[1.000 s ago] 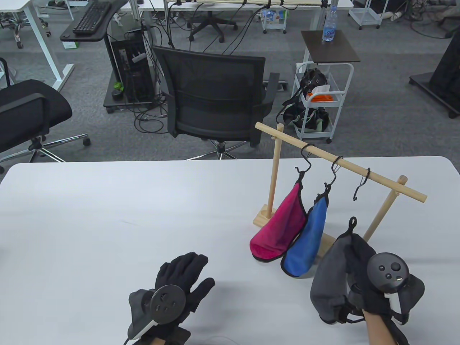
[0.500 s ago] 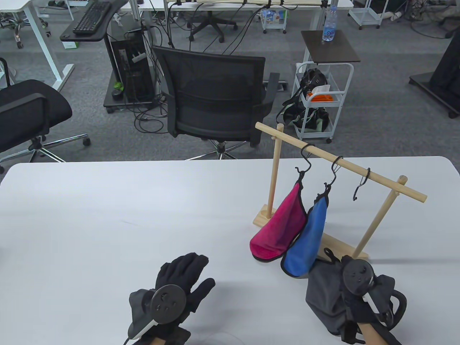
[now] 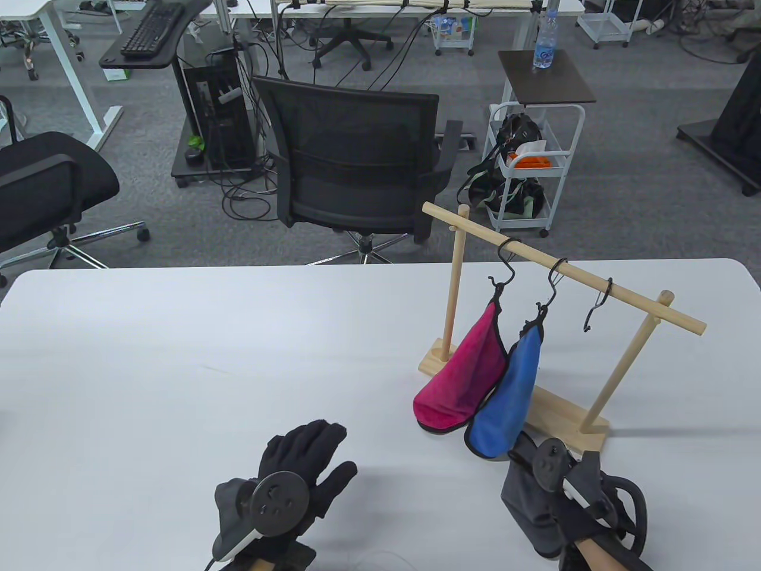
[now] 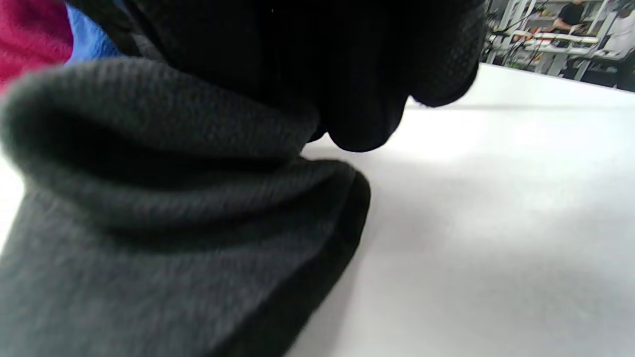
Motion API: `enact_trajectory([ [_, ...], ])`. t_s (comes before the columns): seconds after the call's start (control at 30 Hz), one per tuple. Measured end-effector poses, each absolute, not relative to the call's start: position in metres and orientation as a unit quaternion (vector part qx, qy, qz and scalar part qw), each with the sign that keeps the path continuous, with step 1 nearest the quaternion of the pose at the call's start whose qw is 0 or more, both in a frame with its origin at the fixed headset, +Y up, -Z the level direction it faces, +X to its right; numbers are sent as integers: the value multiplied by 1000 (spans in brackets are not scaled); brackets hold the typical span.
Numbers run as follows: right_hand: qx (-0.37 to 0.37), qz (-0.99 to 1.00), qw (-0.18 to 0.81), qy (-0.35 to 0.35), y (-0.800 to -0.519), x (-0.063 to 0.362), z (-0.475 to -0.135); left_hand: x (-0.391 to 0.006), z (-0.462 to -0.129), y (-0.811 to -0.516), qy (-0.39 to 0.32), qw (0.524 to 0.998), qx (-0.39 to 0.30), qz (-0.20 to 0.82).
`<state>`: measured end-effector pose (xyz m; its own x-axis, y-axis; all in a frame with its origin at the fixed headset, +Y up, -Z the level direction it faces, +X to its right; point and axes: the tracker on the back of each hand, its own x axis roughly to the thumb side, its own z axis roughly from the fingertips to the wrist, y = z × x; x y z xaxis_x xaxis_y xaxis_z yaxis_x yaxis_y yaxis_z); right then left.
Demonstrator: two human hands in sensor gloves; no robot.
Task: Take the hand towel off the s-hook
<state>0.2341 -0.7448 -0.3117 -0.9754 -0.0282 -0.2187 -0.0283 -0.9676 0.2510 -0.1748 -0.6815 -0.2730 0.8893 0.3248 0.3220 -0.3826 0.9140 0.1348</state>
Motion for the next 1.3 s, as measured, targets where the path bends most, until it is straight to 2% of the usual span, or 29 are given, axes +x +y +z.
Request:
enact_trajectory([
  [0.3, -115, 984, 25, 134, -743, 238, -311, -175, -273, -681, -148, 967, 97, 183],
  [0.67, -107, 989, 56, 85, -716, 238, -306, -175, -273, -681, -148, 967, 97, 185],
  [0.97, -102, 988, 112, 27, -675, 236, -310, -175, -273, -681, -147, 966, 99, 187],
  [1.3, -97, 986, 124, -54, -629, 227, -326, -177, -273, -680, -145, 966, 103, 188],
])
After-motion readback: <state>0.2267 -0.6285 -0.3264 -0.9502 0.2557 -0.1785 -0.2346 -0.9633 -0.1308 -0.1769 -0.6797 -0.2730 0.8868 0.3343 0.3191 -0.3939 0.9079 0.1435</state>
